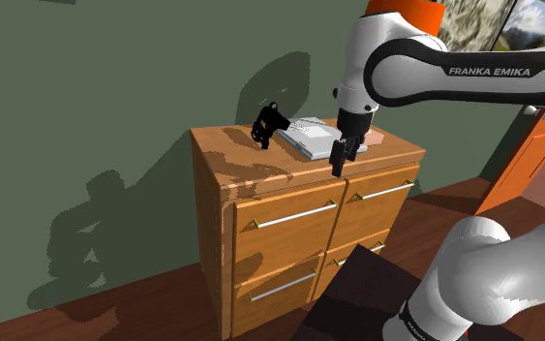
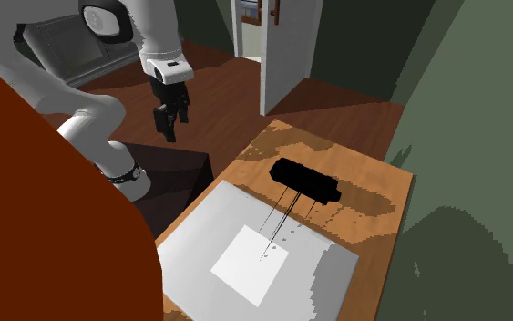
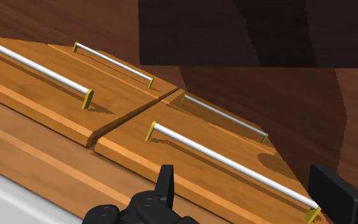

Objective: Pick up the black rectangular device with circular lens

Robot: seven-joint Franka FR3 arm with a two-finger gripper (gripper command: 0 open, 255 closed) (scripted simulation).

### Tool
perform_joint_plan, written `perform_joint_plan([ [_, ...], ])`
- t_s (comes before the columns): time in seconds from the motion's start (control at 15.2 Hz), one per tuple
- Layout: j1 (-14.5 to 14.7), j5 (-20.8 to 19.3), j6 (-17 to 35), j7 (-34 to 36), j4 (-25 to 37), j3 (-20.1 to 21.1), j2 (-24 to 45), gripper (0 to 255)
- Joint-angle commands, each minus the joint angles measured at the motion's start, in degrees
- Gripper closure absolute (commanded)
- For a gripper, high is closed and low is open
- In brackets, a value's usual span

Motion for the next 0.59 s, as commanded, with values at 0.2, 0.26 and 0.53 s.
perform_joint_plan([
  [0.2,-0.71,0.55,0.97,1.00,6.37,-0.64,7.61,0],
  [0.26,-0.92,0.76,1.12,1.30,8.60,-0.86,10.08,0],
  [0.53,-1.70,1.74,0.86,2.32,18.13,-1.85,19.71,0],
])
